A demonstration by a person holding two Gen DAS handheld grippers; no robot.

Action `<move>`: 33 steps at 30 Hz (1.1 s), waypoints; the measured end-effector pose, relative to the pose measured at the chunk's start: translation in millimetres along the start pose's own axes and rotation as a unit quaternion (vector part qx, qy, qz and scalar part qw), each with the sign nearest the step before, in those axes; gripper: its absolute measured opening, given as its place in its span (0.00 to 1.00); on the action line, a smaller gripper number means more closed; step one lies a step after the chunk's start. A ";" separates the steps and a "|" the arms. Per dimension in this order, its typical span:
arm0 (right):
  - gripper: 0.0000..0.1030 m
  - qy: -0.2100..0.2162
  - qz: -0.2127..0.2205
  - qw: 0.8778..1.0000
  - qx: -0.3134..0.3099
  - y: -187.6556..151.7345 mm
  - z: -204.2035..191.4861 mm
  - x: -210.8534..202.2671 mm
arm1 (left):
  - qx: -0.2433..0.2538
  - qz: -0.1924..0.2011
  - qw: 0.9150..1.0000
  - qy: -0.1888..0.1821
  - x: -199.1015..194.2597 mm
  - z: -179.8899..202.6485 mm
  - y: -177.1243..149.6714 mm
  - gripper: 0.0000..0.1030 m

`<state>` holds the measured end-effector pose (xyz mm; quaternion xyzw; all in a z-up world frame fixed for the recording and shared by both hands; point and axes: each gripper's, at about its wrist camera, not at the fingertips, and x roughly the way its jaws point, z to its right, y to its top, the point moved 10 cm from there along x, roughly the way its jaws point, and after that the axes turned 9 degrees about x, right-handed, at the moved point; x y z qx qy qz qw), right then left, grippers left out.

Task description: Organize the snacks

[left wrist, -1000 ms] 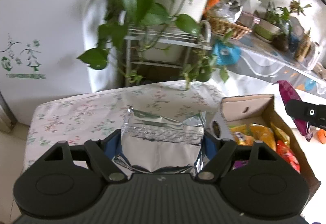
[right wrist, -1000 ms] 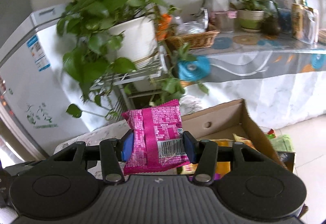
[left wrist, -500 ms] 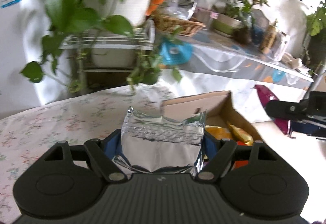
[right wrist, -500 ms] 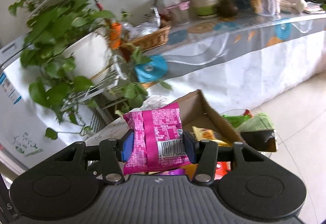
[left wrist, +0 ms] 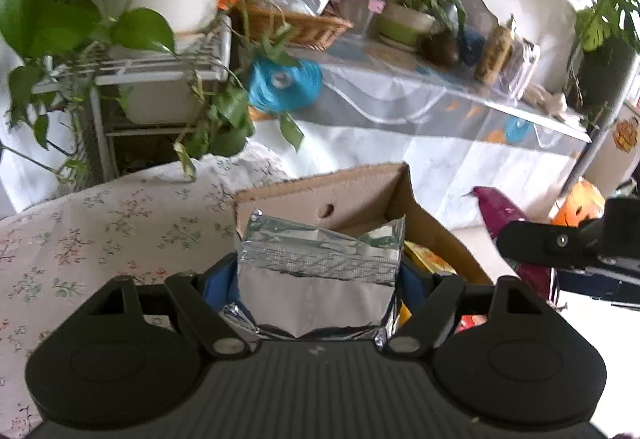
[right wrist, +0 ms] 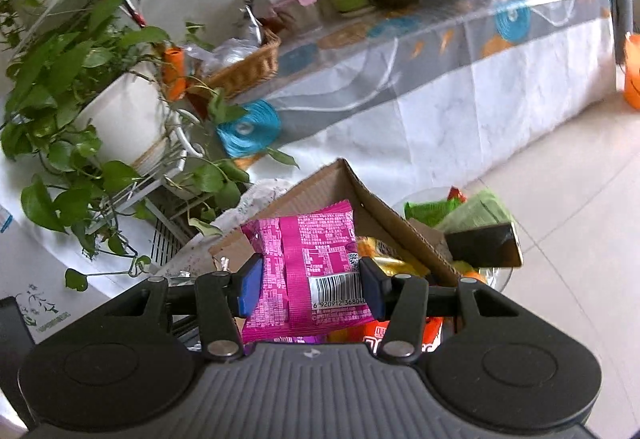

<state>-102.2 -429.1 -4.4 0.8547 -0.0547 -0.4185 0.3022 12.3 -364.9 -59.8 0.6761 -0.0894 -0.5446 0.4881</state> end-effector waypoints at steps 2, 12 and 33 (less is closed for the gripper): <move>0.62 -0.011 -0.006 1.000 0.008 -1.9 3.8 4.5 | 0.006 -0.009 1.000 0.004 4.4 2.6 -3.9 0.80; 0.96 -0.042 -0.013 0.999 0.025 -1.9 12.7 5.2 | 0.062 -0.035 0.995 0.073 -13.2 8.1 -3.9 0.99; 1.00 -0.124 0.038 0.989 -0.068 -1.6 15.4 -17.1 | 0.040 -0.088 0.985 0.145 -74.6 -13.7 -38.1 0.99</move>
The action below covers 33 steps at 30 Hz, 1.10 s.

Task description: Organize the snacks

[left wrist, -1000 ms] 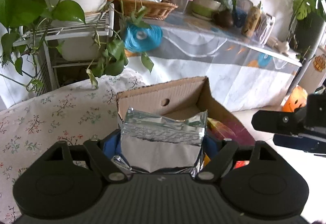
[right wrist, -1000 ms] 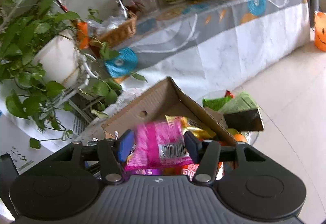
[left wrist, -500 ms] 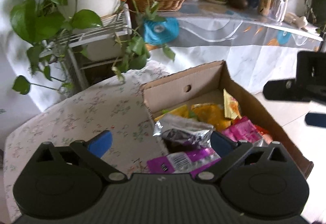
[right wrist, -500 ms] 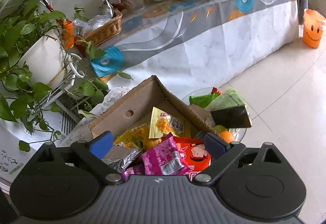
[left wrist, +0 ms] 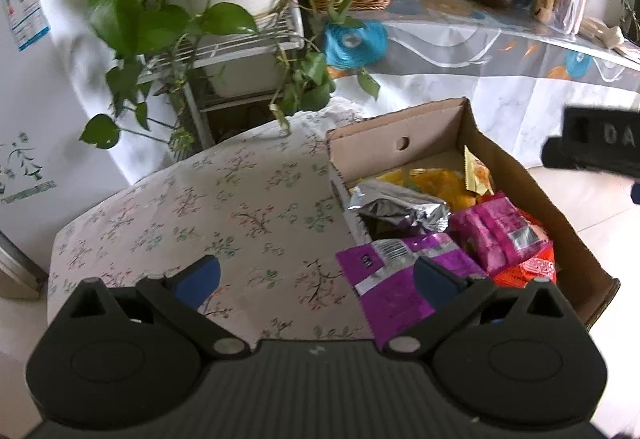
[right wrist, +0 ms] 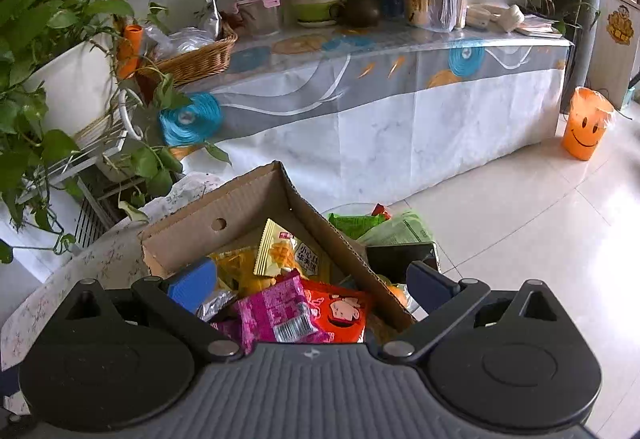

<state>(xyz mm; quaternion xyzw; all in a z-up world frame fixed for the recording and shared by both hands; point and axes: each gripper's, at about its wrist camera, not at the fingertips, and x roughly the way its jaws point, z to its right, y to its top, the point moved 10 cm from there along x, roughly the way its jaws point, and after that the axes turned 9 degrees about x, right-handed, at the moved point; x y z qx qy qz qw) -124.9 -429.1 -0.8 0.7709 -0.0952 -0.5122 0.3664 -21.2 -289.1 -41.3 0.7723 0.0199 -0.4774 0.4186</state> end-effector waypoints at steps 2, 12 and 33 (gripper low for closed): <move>1.00 -0.005 0.000 1.000 0.005 -4.0 5.8 -3.4 | -0.007 -0.002 1.000 0.006 -4.1 -3.9 -2.1 0.99; 1.00 -0.038 -0.011 0.999 -0.017 -24.4 26.6 -13.1 | -0.037 -0.024 0.999 0.014 -13.2 -11.8 -10.4 0.99; 1.00 -0.033 -0.091 0.995 -0.030 -37.1 26.3 10.6 | -0.079 -0.070 0.994 0.001 11.9 -5.9 -16.8 0.99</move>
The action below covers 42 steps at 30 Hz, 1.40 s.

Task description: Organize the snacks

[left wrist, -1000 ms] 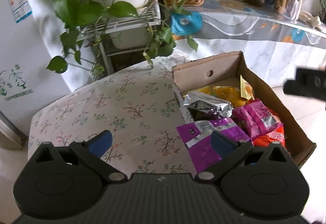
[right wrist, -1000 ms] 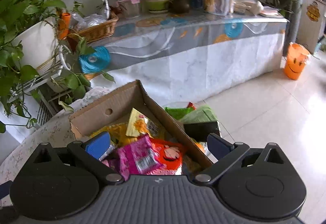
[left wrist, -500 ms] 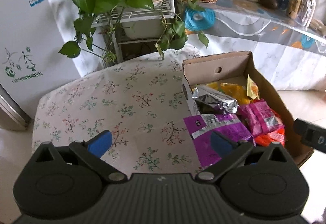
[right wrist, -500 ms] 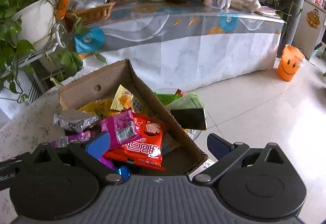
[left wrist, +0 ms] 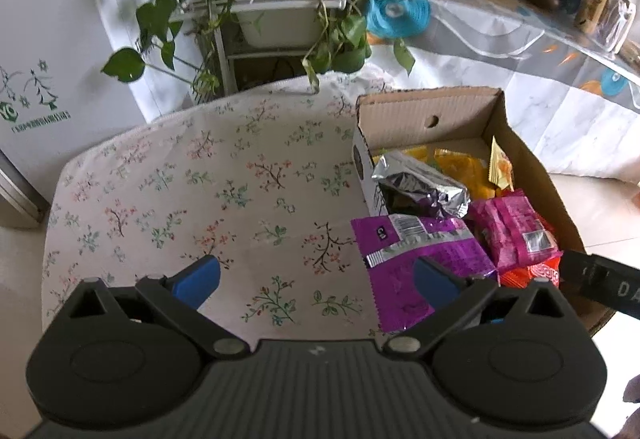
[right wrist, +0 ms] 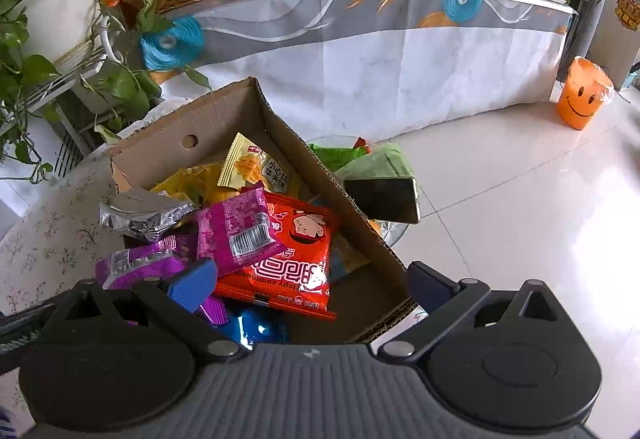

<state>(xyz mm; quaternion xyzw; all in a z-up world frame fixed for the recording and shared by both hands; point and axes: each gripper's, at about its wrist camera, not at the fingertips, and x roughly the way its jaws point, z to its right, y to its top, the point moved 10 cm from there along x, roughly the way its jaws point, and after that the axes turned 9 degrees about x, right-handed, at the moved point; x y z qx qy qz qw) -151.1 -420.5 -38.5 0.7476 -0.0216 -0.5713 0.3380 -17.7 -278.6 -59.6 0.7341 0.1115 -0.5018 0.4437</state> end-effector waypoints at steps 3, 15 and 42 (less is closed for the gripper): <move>1.00 -0.003 -0.004 1.000 -0.002 0.2 0.2 1.4 | -0.006 -0.013 1.000 0.002 8.0 1.4 -1.9 0.99; 1.00 -0.006 -0.017 1.000 -0.019 -1.0 -10.4 8.6 | -0.017 -0.036 0.999 0.001 21.3 7.0 -2.3 0.99; 1.00 -0.011 -0.022 0.999 -0.030 2.6 -21.4 18.8 | -0.022 -0.049 0.999 0.008 30.8 7.8 -0.2 0.99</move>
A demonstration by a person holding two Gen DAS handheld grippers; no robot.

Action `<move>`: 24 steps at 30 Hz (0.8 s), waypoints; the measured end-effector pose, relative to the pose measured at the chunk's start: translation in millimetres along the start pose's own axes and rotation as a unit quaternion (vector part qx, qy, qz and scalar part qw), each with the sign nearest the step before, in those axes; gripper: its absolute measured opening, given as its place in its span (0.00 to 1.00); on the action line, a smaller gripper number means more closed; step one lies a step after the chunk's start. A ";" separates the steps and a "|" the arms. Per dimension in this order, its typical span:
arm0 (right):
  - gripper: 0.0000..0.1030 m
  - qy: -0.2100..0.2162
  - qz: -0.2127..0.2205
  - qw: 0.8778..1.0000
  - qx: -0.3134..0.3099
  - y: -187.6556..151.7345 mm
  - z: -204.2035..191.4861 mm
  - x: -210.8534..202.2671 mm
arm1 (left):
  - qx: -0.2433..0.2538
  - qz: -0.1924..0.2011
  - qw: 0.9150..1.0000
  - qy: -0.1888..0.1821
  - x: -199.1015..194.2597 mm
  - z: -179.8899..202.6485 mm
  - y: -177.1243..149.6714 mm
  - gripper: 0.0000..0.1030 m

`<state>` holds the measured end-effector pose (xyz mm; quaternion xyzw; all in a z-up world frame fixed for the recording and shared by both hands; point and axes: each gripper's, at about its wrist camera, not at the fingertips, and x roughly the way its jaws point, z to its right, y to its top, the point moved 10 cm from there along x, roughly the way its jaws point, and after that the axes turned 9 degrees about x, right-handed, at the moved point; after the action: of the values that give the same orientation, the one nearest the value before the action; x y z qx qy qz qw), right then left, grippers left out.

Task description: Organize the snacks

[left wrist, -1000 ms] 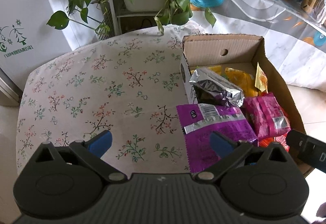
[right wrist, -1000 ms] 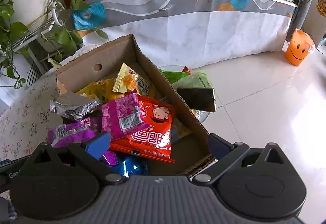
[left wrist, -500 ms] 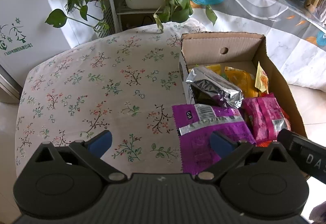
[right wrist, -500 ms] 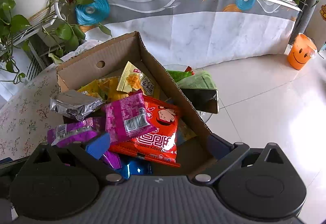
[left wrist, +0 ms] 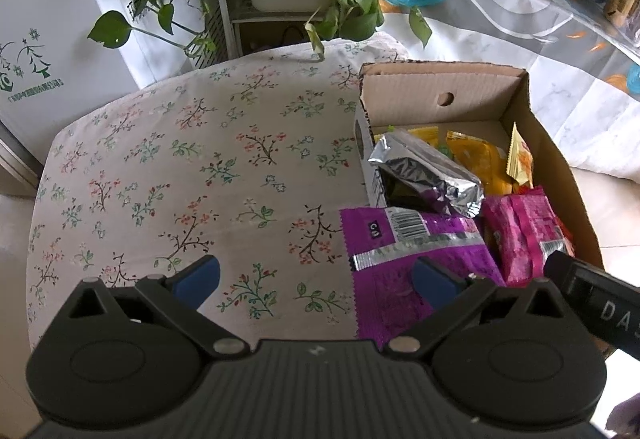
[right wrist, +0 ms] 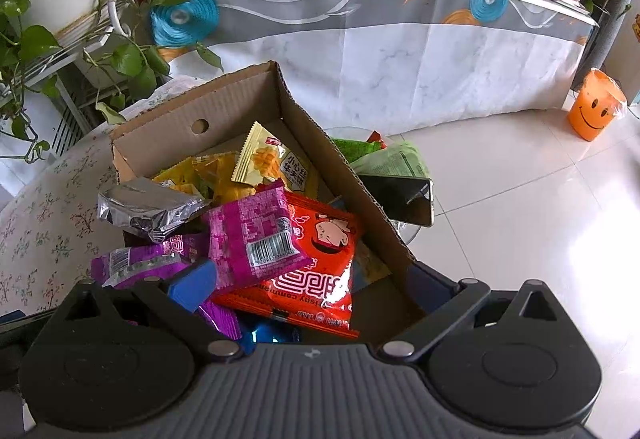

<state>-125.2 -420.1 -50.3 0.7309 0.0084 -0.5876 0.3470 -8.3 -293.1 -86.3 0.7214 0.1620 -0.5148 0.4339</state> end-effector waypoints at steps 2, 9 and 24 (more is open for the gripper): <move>1.00 0.000 -0.003 1.000 -0.001 0.4 -0.9 2.1 | -0.001 -0.001 1.000 0.002 1.1 -0.5 -0.1 0.99; 1.00 -0.002 -0.005 1.000 -0.006 1.9 -1.4 4.8 | 0.000 0.001 1.000 0.005 0.9 -0.7 0.4 0.99; 1.00 0.003 -0.002 1.000 -0.010 1.9 -0.6 3.1 | 0.007 0.005 1.000 0.003 -2.7 0.2 0.1 0.98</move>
<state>-122.9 -422.5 -52.0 0.7294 0.0166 -0.5856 0.3533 -9.5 -292.7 -83.9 0.7266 0.1565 -0.5118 0.4309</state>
